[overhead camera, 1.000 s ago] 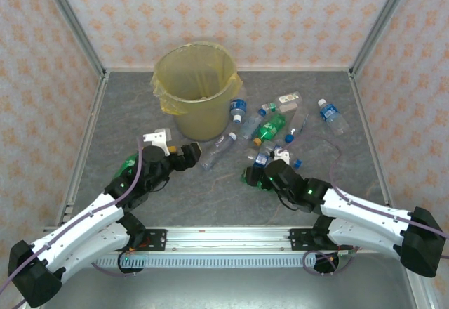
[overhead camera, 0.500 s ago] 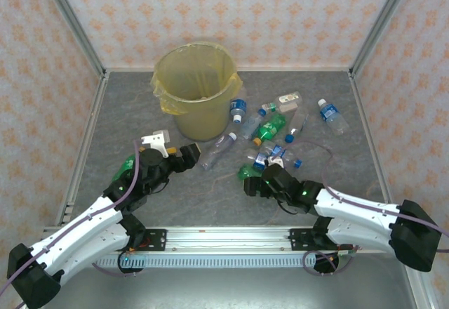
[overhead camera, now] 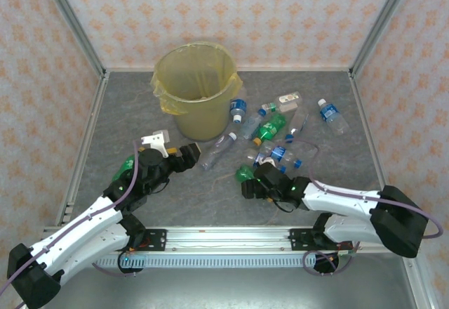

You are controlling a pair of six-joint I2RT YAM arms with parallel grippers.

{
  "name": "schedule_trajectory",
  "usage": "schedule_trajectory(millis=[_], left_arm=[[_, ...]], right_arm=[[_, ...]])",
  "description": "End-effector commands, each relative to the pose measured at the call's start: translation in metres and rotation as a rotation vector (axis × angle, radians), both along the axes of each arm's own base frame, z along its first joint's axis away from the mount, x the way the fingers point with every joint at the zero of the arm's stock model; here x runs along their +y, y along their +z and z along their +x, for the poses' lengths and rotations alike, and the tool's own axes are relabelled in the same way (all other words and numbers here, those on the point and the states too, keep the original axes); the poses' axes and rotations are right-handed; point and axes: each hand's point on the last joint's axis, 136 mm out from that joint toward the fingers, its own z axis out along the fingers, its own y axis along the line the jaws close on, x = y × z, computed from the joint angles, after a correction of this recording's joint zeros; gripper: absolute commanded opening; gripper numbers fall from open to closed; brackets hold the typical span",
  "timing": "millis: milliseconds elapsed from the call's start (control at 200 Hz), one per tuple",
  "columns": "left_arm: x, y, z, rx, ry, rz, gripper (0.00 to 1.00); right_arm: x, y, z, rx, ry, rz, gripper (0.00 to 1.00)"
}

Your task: Put the plastic bottles in the bin

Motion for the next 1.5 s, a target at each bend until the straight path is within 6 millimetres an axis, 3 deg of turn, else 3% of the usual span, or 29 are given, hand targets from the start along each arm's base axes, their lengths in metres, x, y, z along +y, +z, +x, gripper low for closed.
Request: schedule_trajectory(millis=[0,310,360,430,596,826,991,1241,1386,1497], left_arm=[[-0.003,0.022,-0.001,-0.033,-0.010,-0.045,0.99],[0.003,0.020,-0.005,-0.032,0.005,-0.032,0.99],[0.003,0.020,-0.005,-0.031,0.006,-0.030,0.99],[0.005,0.020,-0.005,-0.032,0.012,-0.028,0.99],[0.008,0.023,-0.006,-0.034,0.026,-0.029,0.99],[0.017,0.027,-0.007,-0.037,0.068,-0.029,0.99],[0.030,0.031,-0.009,-0.041,0.124,-0.023,0.99],[0.039,0.057,-0.016,-0.088,0.138,-0.036,0.99],[0.048,0.075,-0.022,-0.121,0.152,-0.024,0.99],[0.054,0.086,-0.028,-0.141,0.159,-0.025,0.99]], right_arm=[[0.010,0.015,0.013,-0.064,0.012,0.006,0.86],[0.019,0.003,0.008,-0.023,0.052,-0.017,0.74],[0.018,0.003,0.007,-0.023,0.047,-0.020,0.68],[0.018,0.005,0.008,-0.023,0.033,-0.016,0.61],[0.019,0.020,0.009,-0.036,0.007,0.035,0.59],[0.021,0.079,0.013,-0.125,-0.033,0.187,0.58],[0.027,0.138,0.024,-0.200,-0.061,0.267,0.58],[0.053,0.233,0.051,-0.324,-0.068,0.350,0.57],[0.073,0.278,0.072,-0.378,-0.089,0.370,0.57],[0.093,0.301,0.094,-0.417,-0.100,0.348,0.57]])
